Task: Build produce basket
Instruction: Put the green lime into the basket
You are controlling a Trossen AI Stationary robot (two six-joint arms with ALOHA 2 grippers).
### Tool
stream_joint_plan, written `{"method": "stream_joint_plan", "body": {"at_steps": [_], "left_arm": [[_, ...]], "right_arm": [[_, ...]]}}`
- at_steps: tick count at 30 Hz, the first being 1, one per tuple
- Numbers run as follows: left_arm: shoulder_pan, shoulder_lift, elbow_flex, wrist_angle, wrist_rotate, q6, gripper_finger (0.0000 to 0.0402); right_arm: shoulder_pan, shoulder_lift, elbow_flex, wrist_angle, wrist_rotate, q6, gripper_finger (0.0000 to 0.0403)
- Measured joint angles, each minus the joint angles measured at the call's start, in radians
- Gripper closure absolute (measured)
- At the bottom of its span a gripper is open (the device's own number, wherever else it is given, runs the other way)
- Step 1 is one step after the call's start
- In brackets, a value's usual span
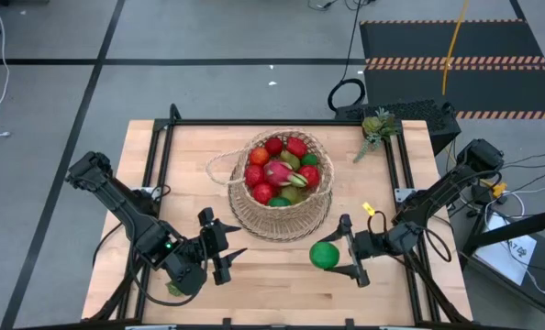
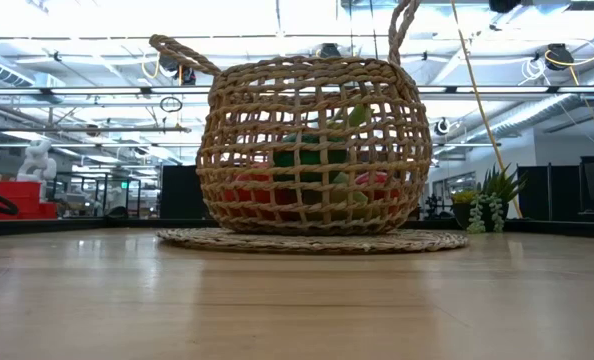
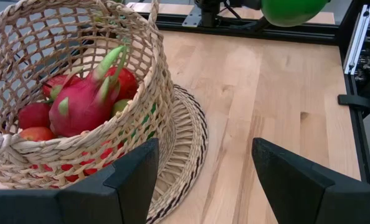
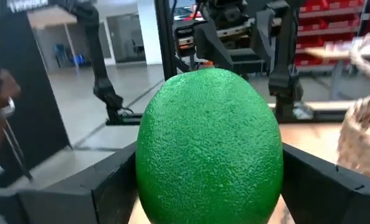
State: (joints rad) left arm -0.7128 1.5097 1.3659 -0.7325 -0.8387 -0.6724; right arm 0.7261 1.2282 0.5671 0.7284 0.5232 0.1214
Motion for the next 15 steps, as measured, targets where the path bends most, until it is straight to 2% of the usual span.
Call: {"method": "stream_joint_plan", "body": {"at_steps": [5,15], "left_arm": [[0.000,0.000,0.000,0.000,0.000,0.000,0.0144],[0.000,0.000,0.000,0.000,0.000,-0.003,0.0144]], "right_arm": [[0.000,0.000,0.000,0.000,0.000,0.130,0.0080],[0.000,0.000,0.000,0.000,0.000,0.121,0.0080]]}}
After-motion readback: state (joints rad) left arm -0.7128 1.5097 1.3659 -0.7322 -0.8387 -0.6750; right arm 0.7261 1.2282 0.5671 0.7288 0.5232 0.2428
